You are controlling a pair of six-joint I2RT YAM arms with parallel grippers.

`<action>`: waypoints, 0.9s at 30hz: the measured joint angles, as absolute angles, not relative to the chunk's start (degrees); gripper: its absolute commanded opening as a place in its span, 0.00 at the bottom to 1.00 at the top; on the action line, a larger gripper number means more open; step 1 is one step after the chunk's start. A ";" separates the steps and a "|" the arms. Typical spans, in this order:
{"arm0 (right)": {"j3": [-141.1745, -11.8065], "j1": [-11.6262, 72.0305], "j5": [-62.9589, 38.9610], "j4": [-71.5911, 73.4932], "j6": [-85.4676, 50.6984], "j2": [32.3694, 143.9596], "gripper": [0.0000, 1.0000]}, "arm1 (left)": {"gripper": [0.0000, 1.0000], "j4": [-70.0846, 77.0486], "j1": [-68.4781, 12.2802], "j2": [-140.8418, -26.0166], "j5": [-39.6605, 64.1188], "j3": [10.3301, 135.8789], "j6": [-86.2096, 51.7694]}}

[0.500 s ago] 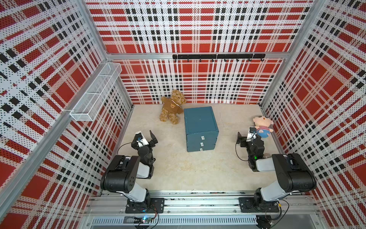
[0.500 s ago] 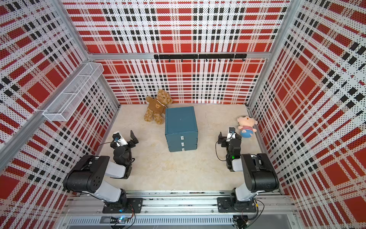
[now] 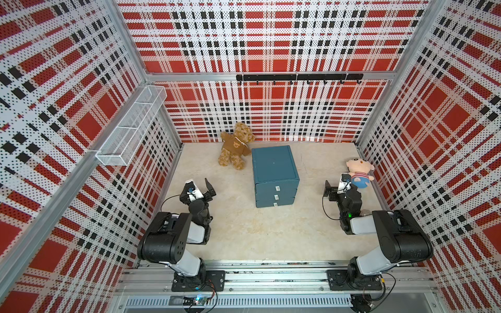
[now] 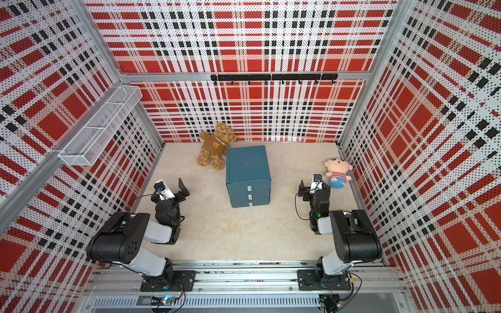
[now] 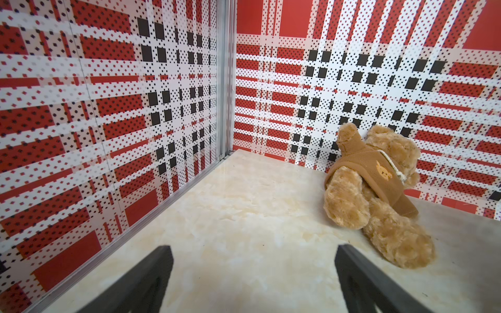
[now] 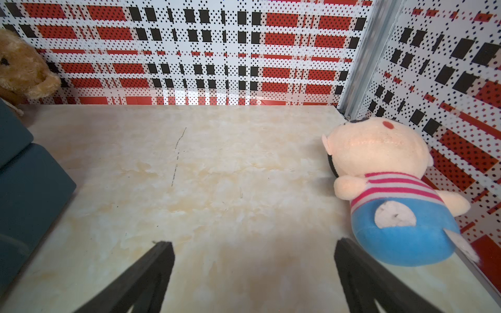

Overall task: Take the seed bags out of the drawer
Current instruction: Adjust the storage box at the center of the board.

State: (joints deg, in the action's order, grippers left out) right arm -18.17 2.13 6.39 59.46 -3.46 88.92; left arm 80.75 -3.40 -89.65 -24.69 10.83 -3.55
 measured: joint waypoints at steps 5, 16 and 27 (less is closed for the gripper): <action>-20.45 2.20 8.12 52.88 -3.90 87.44 1.00 | 0.99 80.47 -3.03 -89.47 -24.91 10.83 -3.84; -43.64 2.04 18.94 23.00 -9.93 67.09 1.00 | 0.99 46.89 -7.49 -66.94 -35.48 25.63 -12.32; -49.12 -0.45 16.91 16.82 -16.16 59.81 0.78 | 0.59 5.72 -8.64 -74.06 -14.31 64.97 -26.72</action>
State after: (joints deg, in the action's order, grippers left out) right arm -49.12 -0.45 16.91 16.82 -16.16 59.81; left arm 5.72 -8.64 -74.06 -14.31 64.97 -26.72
